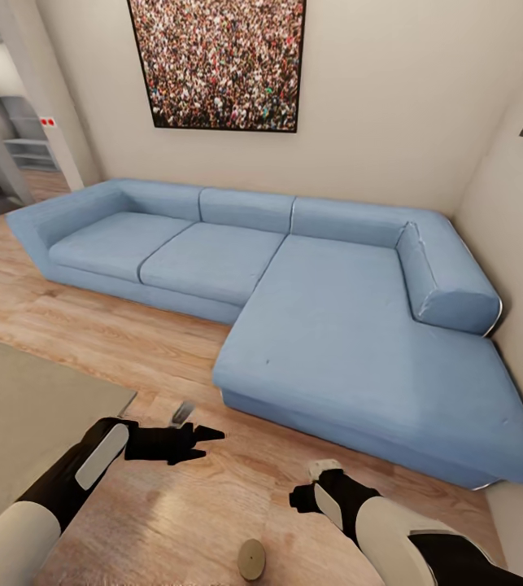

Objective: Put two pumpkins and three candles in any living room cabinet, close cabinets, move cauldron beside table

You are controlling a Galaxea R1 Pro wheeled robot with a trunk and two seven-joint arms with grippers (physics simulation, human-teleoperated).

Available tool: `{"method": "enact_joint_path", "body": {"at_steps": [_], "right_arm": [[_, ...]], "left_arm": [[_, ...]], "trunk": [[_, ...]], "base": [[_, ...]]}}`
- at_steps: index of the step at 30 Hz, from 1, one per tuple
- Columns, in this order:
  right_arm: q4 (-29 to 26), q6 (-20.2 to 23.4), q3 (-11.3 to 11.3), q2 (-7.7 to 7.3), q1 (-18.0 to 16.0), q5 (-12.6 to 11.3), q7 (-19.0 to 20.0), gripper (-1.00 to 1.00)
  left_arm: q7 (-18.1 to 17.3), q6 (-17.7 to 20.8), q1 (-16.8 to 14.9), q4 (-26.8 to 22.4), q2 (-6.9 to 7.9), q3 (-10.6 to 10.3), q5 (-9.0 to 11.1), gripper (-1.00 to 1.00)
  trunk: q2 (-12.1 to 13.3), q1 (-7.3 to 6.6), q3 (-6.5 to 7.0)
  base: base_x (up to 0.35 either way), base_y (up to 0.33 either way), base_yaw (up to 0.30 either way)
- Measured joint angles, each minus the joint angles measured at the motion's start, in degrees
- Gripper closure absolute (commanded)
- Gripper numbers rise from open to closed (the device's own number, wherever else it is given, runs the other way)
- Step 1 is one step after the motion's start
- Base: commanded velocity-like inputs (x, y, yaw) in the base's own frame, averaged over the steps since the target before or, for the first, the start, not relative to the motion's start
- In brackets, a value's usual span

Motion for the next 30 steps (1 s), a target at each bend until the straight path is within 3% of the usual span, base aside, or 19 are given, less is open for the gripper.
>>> {"method": "enact_joint_path", "body": {"at_steps": [12,19,30], "right_arm": [[0.0,0.0,0.0,0.00,0.0,0.0,0.0,-1.00],[0.0,-0.1,0.0,0.00,0.0,0.0,-0.1,-1.00],[0.0,-0.7,0.0,0.00,0.0,0.1,-1.0,-1.00]], "left_arm": [[0.0,0.0,0.1,0.1,-0.15,0.0,0.0,-1.00],[0.0,-0.1,0.1,4.1,-0.50,0.1,-0.2,-1.00],[-0.1,0.0,0.1,4.4,-0.57,0.0,-0.1,-1.00]], "trunk": [[-4.8,2.64,-2.15],[-7.6,4.17,-3.41],[-12.0,6.59,-5.39]], "base": [[0.000,0.000,0.288],[0.000,0.000,0.288],[0.000,0.000,0.288]]}}
